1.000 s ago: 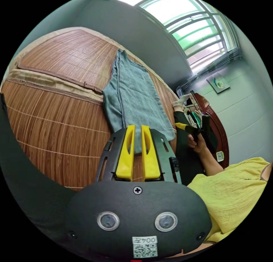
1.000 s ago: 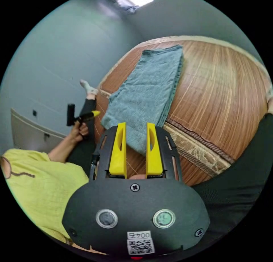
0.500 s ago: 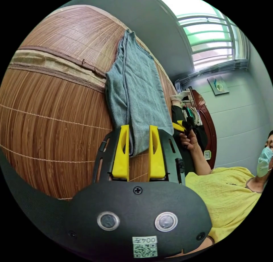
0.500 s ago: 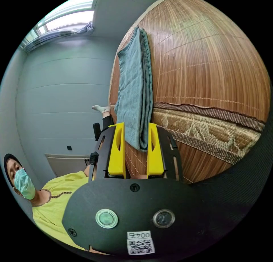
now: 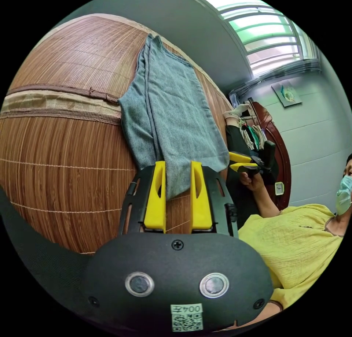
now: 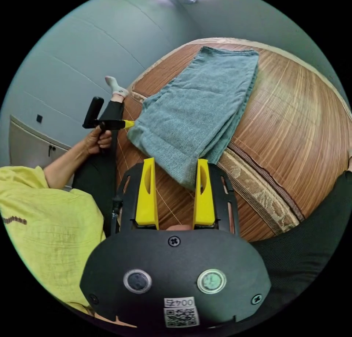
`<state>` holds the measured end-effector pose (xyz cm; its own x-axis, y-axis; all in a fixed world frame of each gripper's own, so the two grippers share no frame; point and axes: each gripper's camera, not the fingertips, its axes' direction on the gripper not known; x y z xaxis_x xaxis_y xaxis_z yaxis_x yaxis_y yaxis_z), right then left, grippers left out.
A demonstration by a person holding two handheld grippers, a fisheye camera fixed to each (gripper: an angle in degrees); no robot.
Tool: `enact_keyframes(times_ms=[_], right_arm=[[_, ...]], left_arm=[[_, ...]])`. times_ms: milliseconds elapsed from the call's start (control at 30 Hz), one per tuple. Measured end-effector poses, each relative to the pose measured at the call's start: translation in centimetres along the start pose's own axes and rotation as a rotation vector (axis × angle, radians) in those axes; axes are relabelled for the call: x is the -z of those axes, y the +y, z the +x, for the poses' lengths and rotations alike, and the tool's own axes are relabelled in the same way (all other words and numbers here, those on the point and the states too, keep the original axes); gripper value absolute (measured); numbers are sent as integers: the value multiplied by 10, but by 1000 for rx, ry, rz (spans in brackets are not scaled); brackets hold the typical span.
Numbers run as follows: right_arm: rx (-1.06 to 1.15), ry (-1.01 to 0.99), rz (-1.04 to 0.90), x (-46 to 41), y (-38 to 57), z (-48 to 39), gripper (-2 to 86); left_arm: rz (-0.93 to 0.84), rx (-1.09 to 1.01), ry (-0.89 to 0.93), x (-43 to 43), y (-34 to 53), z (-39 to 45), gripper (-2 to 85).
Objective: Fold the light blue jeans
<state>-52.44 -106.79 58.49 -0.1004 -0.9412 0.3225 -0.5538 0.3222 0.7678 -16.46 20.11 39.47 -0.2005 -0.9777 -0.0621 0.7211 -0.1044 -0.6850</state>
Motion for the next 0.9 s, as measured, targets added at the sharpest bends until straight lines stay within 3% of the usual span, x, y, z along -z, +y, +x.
enact_keyframes(times_ms=[200, 467, 633, 900], right_arm=[[-61, -34, 1, 0, 1, 21, 146], [-357, -401, 63, -3, 14, 107, 103], [-346, -388, 55, -3, 15, 112, 100], [-353, -531, 76, -6, 18, 130, 96]], left_arm=[[-12, -3, -11, -4, -1, 3, 94], [-63, -41, -30, -6, 3, 5, 89], [-66, -86, -88, -7, 6, 14, 90], [-61, -166, -168, -11, -6, 23, 91]])
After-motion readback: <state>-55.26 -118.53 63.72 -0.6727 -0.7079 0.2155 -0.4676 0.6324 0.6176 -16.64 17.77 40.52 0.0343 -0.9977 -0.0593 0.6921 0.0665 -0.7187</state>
